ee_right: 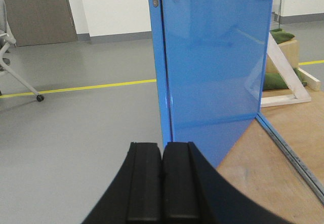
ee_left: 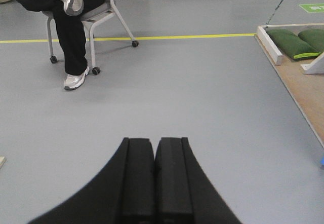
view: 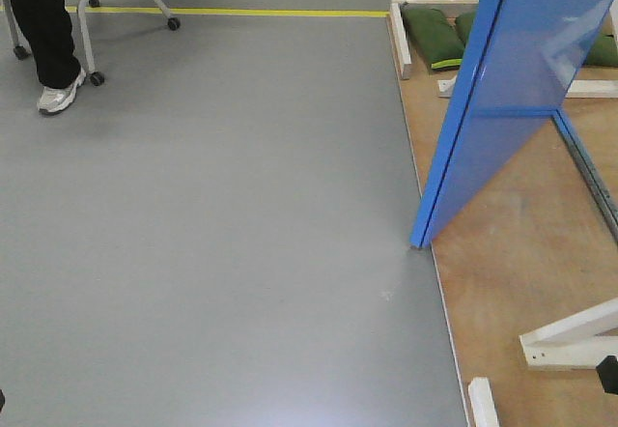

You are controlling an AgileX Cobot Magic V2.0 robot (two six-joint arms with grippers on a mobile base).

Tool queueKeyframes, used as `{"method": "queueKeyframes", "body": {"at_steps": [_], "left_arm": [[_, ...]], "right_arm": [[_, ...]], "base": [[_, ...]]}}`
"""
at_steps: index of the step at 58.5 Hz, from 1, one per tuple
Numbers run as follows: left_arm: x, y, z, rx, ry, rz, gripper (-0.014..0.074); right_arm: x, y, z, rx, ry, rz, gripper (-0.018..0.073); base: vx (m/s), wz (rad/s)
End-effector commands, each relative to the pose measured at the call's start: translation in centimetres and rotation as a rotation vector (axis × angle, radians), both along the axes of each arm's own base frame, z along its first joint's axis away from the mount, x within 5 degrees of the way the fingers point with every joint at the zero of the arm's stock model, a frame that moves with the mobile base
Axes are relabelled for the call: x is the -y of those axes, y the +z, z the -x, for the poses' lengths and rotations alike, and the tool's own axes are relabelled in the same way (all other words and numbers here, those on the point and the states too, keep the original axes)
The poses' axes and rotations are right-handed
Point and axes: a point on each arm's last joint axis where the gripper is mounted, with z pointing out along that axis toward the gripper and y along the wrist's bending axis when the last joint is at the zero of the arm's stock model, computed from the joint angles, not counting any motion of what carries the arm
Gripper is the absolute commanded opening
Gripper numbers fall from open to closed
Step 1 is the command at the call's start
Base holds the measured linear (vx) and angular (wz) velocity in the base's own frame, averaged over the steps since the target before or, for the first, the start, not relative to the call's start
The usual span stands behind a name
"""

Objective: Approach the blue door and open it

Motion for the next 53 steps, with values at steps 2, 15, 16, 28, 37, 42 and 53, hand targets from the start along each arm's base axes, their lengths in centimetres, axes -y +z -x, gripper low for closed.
{"method": "queueKeyframes", "body": {"at_steps": [2,15,16,28,37,42,53], "left_arm": [[0.06,1.87,0.00,0.129,-0.006,-0.002,0.0071],[0.06,1.87,0.00,0.129,-0.006,-0.002,0.0071],[0.06,1.87,0.00,0.129,-0.006,-0.002,0.0071],[0.06,1.87,0.00,0.129,-0.006,-0.002,0.0071],[0.06,1.87,0.00,0.129,-0.006,-0.002,0.0071],[0.06,1.87,0.00,0.129,-0.006,-0.002,0.0071],[0.06,1.87,0.00,0.129,-0.006,-0.002,0.0071]], "right_arm": [[-0.04,0.46,-0.09,0.076,0.008,0.022,-0.0004],[-0.04,0.46,-0.09,0.076,0.008,0.022,-0.0004],[-0.04,0.46,-0.09,0.076,0.008,0.022,-0.0004],[-0.04,0.46,-0.09,0.076,0.008,0.022,-0.0004],[-0.04,0.46,-0.09,0.076,0.008,0.022,-0.0004],[-0.04,0.46,-0.09,0.076,0.008,0.022,-0.0004],[-0.04,0.46,-0.09,0.076,0.008,0.022,-0.0004]], "base": [[0.45,-0.01],[0.44,0.00],[0.44,0.00],[0.42,0.00],[0.39,-0.02],[0.37,-0.03],[0.36,-0.04]]}}
